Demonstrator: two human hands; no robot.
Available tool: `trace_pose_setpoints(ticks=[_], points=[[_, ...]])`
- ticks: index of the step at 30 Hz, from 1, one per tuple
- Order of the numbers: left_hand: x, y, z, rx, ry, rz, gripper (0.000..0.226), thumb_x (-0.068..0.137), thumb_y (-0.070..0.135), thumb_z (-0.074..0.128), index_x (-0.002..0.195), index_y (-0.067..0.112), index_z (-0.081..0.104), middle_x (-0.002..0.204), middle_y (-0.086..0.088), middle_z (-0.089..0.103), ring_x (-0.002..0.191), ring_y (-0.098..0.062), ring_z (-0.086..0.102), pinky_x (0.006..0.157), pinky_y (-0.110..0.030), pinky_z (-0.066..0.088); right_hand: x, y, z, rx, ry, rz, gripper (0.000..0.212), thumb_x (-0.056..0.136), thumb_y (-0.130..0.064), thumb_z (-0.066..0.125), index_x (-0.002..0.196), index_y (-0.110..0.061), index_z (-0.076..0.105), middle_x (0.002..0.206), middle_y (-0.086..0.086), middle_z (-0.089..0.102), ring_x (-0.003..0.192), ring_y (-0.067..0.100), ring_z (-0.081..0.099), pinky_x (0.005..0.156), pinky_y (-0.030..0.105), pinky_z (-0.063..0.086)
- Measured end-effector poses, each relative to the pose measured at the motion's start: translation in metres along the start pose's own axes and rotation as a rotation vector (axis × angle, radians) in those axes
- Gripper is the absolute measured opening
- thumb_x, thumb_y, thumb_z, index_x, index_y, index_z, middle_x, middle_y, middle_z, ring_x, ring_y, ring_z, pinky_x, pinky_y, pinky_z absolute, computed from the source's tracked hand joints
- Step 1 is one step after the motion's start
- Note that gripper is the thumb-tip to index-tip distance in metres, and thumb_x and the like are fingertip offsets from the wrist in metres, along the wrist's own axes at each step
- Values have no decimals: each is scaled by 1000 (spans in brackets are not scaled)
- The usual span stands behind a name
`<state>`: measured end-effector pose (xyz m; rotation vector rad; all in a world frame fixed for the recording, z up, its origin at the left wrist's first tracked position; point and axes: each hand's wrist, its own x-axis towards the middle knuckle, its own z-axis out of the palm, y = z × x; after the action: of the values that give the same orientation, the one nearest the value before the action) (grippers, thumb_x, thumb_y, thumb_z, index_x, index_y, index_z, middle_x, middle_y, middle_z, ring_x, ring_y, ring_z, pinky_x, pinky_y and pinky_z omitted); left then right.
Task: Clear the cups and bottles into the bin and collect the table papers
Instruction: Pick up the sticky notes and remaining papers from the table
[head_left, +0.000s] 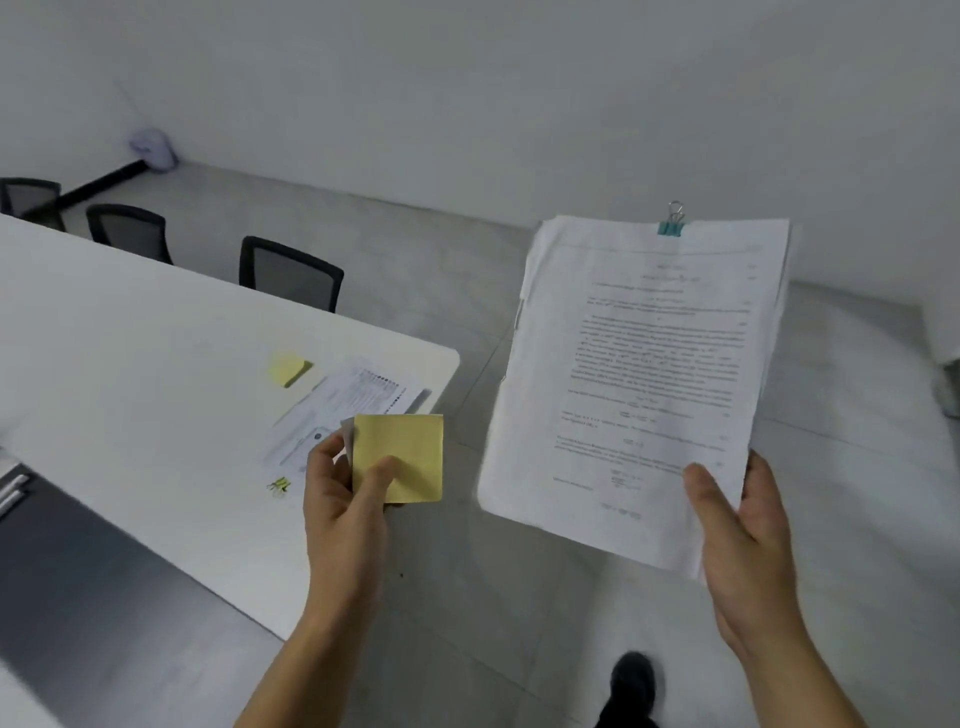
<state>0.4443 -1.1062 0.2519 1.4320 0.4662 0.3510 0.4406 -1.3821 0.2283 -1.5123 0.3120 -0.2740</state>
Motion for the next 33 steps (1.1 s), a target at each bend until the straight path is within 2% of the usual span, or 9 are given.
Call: trace_pose_setpoints(ticks=[2, 4, 9, 16, 20, 25, 29, 31, 33], points=[[32, -11, 27, 12, 64, -14, 36, 92, 2, 61, 116, 28, 56, 92, 4, 68, 82, -14, 62, 68, -25, 56, 53, 13, 14, 44, -47, 38, 27, 101, -20, 54, 121, -38, 58, 120, -16, 69, 108, 2, 66, 88, 27, 53], [63, -19, 54, 15, 163, -42, 35, 95, 0, 57, 118, 25, 55, 96, 5, 68, 84, -13, 64, 63, -20, 54, 113, 27, 32, 81, -121, 72, 29, 102, -17, 52, 121, -38, 58, 118, -16, 70, 104, 0, 67, 79, 18, 56], [135, -8, 108, 13, 451, -36, 35, 95, 2, 56, 124, 22, 53, 103, 3, 65, 93, -20, 62, 72, -30, 50, 259, 26, 94, 79, -398, 104, 31, 102, -17, 52, 123, -40, 57, 121, -17, 68, 112, 4, 65, 91, 30, 52], [209, 16, 138, -51, 782, 5, 39, 97, 3, 54, 132, 18, 48, 106, 2, 62, 97, -19, 60, 77, -35, 51, 400, -11, 219, 21, -803, 109, 28, 101, -20, 54, 121, -39, 57, 117, -19, 69, 106, 2, 68, 79, 21, 58], [248, -8, 135, -148, 977, -21, 39, 97, 4, 54, 132, 20, 47, 106, 2, 60, 98, -19, 59, 75, -35, 50, 442, -5, 292, -20, -966, 111, 28, 100, -20, 55, 123, -37, 58, 118, -15, 70, 106, 6, 68, 77, 21, 58], [296, -38, 118, -293, 1222, -64, 39, 98, 5, 54, 133, 19, 45, 104, 2, 61, 99, -21, 58, 73, -34, 50, 472, 9, 394, -139, -1195, 112, 28, 100, -22, 56, 124, -35, 57, 118, -13, 71, 106, 11, 70, 85, 36, 59], [320, -45, 105, -337, 1426, -94, 37, 96, 4, 53, 128, 22, 45, 103, 4, 62, 95, -20, 60, 73, -34, 50, 473, 19, 482, -328, -1540, 99, 21, 99, -24, 57, 118, -32, 59, 109, -16, 73, 96, 7, 72, 71, 24, 59], [323, -48, 103, -364, 1533, -111, 37, 95, 4, 53, 127, 22, 47, 103, 2, 64, 92, -19, 60, 72, -34, 50, 463, 35, 519, -436, -1726, 122, 23, 99, -24, 58, 121, -29, 58, 113, -11, 73, 98, 11, 72, 77, 28, 60], [322, -56, 102, -398, 1644, -122, 38, 95, 4, 53, 128, 20, 47, 105, -2, 66, 91, -20, 61, 73, -36, 51, 446, 57, 555, -558, -1919, 120, 26, 99, -25, 60, 124, -30, 57, 116, -8, 73, 102, 15, 72, 88, 41, 59]])
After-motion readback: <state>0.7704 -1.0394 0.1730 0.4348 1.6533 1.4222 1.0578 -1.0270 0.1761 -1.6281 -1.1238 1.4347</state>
